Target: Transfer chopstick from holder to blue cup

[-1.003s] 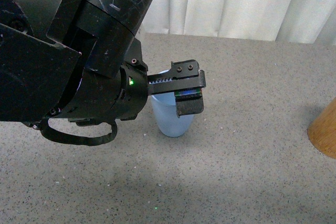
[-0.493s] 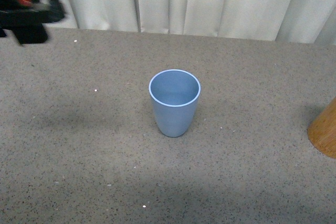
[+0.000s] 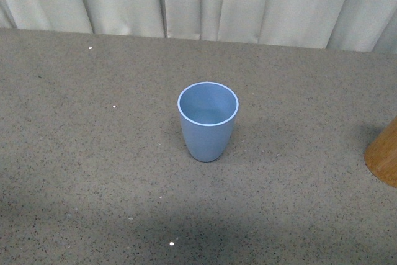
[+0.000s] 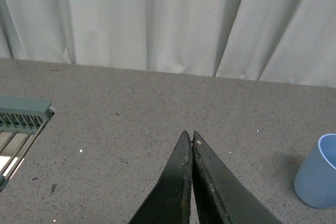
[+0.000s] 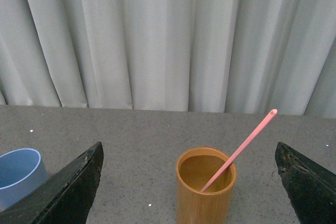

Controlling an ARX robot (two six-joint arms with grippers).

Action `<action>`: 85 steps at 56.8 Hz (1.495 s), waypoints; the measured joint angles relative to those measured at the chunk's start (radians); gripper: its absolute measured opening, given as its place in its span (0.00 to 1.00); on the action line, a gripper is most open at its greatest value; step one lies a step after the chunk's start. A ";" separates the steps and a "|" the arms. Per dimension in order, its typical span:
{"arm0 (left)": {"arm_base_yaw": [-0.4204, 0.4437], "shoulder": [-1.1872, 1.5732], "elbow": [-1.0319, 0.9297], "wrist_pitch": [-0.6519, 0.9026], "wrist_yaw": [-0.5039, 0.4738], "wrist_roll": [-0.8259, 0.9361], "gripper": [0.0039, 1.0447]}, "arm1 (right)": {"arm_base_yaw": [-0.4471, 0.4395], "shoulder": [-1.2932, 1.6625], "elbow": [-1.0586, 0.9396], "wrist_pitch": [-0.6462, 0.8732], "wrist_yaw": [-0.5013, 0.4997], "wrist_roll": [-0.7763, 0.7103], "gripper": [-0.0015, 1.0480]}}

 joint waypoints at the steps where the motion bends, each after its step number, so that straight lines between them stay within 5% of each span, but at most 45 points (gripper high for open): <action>1: 0.000 -0.027 0.000 -0.026 0.000 0.000 0.03 | 0.000 0.000 0.000 0.000 0.000 0.000 0.91; 14: 0.001 -0.720 0.000 -0.667 0.000 0.003 0.03 | 0.000 0.000 0.000 0.000 0.000 0.000 0.91; 55: 0.001 -0.779 0.000 -0.697 -0.001 0.003 0.03 | 0.000 0.000 0.000 0.000 0.000 0.000 0.91; 59: 0.001 -0.779 0.000 -0.697 -0.001 0.002 0.14 | 0.021 0.020 0.007 -0.021 0.077 0.026 0.91; 64: 0.001 -0.780 0.000 -0.697 -0.004 0.003 0.27 | 0.130 0.248 0.080 -0.055 0.543 0.177 0.91; 67: 0.001 -0.781 0.000 -0.697 -0.001 0.003 0.36 | 0.105 0.382 0.105 -0.014 0.685 0.235 0.91; 71: 0.001 -0.781 0.000 -0.697 -0.001 0.003 0.46 | 0.019 0.517 0.142 0.028 0.680 0.290 0.91; 80: 0.001 -0.781 0.000 -0.697 -0.001 0.003 0.77 | -0.213 0.834 0.277 0.102 0.423 0.362 0.91; 85: 0.001 -0.781 0.000 -0.697 0.000 0.003 0.91 | -0.236 0.939 0.331 0.127 0.360 0.375 0.91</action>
